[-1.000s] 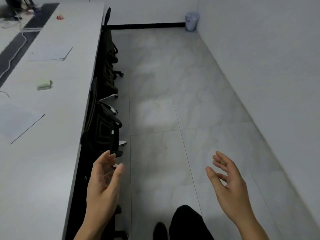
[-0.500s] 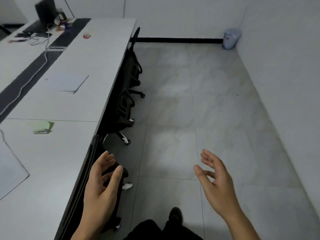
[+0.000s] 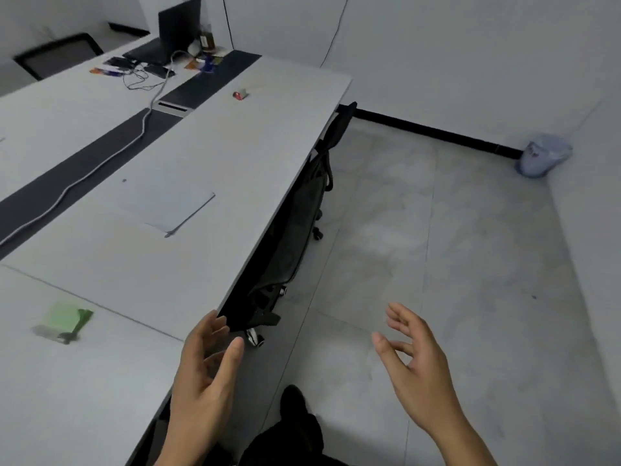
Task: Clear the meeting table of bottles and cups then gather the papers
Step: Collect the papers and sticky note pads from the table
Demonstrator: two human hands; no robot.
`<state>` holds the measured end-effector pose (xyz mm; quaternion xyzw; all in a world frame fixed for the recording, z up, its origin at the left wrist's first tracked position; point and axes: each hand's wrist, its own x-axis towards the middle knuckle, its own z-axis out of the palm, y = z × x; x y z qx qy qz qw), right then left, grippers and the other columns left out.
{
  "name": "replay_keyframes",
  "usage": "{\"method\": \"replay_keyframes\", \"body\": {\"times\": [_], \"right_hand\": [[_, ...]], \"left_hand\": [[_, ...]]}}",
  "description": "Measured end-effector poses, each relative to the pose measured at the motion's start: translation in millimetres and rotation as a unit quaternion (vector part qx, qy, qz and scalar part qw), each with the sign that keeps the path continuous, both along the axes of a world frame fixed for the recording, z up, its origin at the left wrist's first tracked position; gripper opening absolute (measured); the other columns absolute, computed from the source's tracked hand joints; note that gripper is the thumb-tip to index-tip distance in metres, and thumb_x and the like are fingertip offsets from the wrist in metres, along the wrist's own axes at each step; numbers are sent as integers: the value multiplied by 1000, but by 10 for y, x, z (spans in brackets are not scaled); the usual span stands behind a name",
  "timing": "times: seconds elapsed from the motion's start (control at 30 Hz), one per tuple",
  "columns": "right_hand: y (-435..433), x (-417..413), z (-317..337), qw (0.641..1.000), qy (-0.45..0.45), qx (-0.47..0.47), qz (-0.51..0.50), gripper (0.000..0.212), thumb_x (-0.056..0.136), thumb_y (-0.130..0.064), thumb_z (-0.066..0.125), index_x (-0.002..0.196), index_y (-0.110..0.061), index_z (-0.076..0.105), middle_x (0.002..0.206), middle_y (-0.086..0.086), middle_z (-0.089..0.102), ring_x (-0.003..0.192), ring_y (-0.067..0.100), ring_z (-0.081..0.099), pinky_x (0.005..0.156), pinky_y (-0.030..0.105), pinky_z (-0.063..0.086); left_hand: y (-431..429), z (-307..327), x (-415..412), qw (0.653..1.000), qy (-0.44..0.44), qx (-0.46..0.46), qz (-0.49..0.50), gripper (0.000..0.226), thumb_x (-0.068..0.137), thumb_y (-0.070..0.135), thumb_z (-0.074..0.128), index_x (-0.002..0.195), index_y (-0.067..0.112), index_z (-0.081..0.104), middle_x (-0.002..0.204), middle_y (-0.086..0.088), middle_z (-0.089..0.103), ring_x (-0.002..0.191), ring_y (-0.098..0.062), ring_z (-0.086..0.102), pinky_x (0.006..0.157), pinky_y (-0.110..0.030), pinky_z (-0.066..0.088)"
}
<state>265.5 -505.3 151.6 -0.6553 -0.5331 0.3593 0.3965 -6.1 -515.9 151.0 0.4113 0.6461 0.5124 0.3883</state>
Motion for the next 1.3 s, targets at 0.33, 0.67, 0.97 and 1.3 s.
{"method": "replay_keyframes", "body": {"times": [0.33,0.67,0.97,1.3], "right_hand": [[2405,-534,56,991,-5,-22,135,49,93,-34,64,138,-41,46,136,-25,51,126,-10,48,98,20,48],[4550,-1825,-347,900,-14,-98,424,50,93,-39,65,137,-48,43,133,-28,48,122,-8,50,98,23,50],[5459,-3509,-880,793,-150,-75,585,57,98,-40,58,150,-31,37,147,-13,39,129,10,46,106,29,42],[5016,-4129,-2117,650,-433,-57,621,91,93,-74,28,159,-24,-10,165,6,-26,151,27,-25,123,45,-7]], "left_hand": [[1893,103,-361,995,46,-20,82,54,88,48,65,138,36,47,131,19,58,117,2,57,85,-20,46],[2726,-22,-928,931,39,-103,349,49,91,38,67,137,33,49,131,14,60,118,-1,58,90,-26,46],[2940,-469,-1375,887,37,-173,426,51,93,25,63,141,28,45,133,17,55,116,11,52,86,-19,45],[2351,-1525,-2480,861,170,-394,274,91,89,47,64,159,25,10,165,-11,-9,152,-25,-4,116,-39,18]]}}
